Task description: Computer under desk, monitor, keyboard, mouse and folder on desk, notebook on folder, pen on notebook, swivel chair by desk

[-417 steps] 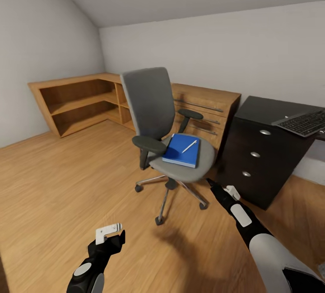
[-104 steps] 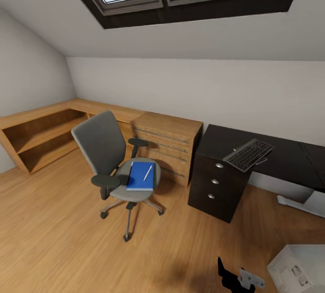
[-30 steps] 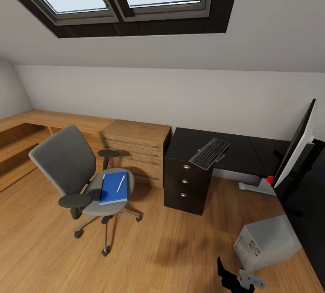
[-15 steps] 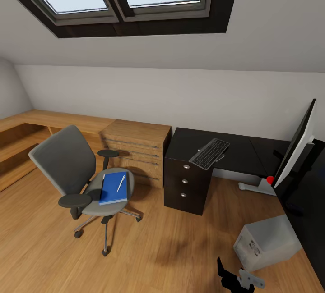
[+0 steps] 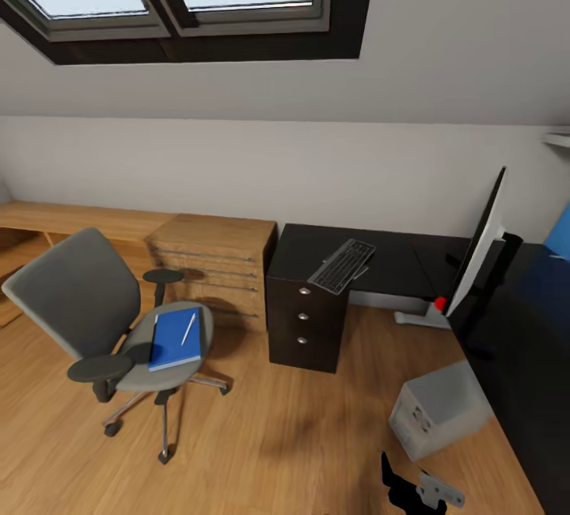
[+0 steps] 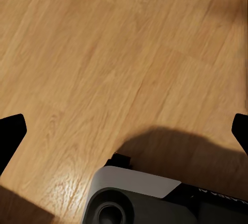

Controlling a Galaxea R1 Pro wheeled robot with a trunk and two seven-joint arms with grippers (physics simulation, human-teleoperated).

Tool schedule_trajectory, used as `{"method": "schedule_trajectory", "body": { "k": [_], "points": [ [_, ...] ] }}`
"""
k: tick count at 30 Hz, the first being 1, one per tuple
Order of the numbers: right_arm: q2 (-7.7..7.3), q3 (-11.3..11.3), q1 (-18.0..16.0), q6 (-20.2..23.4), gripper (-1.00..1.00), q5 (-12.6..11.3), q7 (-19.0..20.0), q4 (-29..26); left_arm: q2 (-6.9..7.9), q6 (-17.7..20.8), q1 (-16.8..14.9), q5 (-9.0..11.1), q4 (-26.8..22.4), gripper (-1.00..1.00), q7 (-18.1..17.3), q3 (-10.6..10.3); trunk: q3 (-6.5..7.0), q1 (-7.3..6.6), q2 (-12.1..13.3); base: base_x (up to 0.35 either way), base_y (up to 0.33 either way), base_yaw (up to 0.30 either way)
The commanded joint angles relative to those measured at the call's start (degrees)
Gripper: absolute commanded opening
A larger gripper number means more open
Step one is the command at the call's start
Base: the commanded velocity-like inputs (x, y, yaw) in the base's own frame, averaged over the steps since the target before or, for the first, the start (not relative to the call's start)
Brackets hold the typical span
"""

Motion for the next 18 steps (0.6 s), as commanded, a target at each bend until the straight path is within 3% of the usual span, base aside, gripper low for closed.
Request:
{"method": "schedule_trajectory", "body": {
  "k": [1, 18],
  "points": [
    [0.01, -0.2, -0.1, -0.1, 1.00, -0.5, 0.6, 0.1, 0.03, -0.2, 0.0, 0.6, 0.0, 1.00, 0.3, -0.3, -0.08, 0.01, -0.1, 0.000, 0.000, -0.264],
    [0.06, -0.2, -0.1, -0.1, 1.00, -0.5, 0.6, 0.1, 0.03, -0.2, 0.0, 0.6, 0.0, 1.00, 0.3, -0.3, -0.08, 0.01, -0.1, 0.000, 0.000, -0.264]
  ]
}}
